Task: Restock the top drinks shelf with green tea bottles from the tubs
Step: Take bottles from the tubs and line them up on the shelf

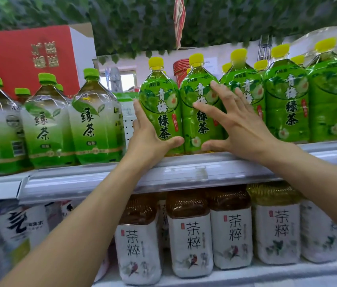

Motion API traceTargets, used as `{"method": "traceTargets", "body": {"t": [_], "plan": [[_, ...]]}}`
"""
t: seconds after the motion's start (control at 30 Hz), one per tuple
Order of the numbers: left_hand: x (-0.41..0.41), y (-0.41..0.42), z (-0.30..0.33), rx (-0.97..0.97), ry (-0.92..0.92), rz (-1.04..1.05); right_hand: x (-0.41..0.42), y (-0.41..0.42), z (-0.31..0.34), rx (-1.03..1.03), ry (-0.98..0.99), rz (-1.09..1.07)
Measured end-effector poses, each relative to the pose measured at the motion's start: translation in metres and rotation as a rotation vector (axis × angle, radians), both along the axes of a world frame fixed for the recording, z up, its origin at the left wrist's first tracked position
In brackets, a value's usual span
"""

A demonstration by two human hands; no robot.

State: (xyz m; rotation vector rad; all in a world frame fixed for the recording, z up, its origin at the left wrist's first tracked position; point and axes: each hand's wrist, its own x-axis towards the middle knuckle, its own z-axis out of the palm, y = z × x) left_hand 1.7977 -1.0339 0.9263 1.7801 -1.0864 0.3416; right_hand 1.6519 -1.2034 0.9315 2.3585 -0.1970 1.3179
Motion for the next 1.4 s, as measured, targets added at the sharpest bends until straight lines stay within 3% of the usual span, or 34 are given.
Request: {"method": "traceTargets", "body": {"t": [0.33,0.47,0.7,0.87,1.03,1.13,1.3,1.4], "plan": [[-0.007,0.0,-0.002,0.006,-0.039,0.09,0.001,-0.005,-0.001,0.03,0.012,0.058],[-0.015,0.003,-0.008,0.0,-0.153,0.22,0.001,-0.004,-0.006,0.034,0.004,0.088],[-0.022,0.075,-0.041,0.044,-0.174,0.057,-0.002,0.003,-0.007,0.025,-0.048,0.062],[0.007,0.136,-0.047,-0.097,-0.152,0.135,0.02,0.064,-0.006,0.172,-0.149,0.167],[0.053,0.205,-0.057,-0.013,-0.174,0.125,0.074,0.159,-0.017,0.219,-0.112,0.328],[0.092,0.246,-0.059,0.046,-0.213,0.14,0.11,0.199,-0.022,0.38,-0.11,0.321],[0.146,0.283,-0.052,0.091,-0.276,0.109,0.149,0.23,-0.021,0.925,-0.223,0.323],[0.168,0.284,-0.042,0.088,-0.338,0.109,0.152,0.226,-0.016,1.043,-0.253,0.244]]}}
